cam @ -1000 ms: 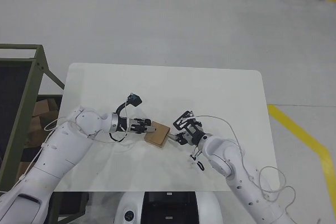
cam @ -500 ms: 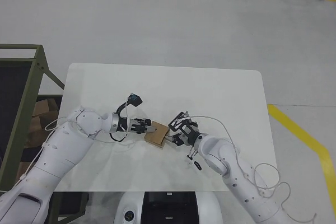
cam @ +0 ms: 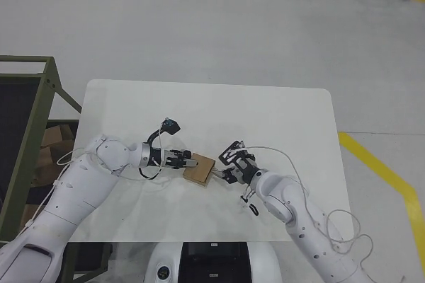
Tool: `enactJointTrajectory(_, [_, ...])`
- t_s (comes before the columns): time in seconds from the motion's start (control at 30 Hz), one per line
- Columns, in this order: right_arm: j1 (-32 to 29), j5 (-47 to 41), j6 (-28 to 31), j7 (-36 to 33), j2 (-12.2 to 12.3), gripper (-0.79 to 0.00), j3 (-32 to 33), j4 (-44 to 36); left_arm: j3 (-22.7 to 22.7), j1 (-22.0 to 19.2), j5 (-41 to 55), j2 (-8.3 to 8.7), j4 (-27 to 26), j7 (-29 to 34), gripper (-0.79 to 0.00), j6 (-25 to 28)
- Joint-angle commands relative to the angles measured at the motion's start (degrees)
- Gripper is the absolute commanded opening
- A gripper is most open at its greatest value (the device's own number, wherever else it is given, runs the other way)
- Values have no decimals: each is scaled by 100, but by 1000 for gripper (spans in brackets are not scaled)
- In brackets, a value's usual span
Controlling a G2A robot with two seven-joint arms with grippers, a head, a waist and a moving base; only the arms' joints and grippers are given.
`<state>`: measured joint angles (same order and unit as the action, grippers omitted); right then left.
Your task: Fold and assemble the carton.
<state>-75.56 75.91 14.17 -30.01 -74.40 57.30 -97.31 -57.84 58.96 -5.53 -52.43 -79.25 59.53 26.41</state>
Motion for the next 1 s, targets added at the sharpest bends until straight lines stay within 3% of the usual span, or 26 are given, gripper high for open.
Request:
enactJointTrajectory(0.0, [-58,-50,-63,116,8,0,70,-69,-1,-2,-5,-1,5,-6,-480,8])
enactJointTrajectory(0.27, [-173,52,-185,527,5,0,30,-296,23,-27,-3,-12,37,13,-483,3])
enactJointTrajectory(0.97, [267,174,85,-13,-74,0,-352,224,43,-52,-32,-26,26,22,-483,-14])
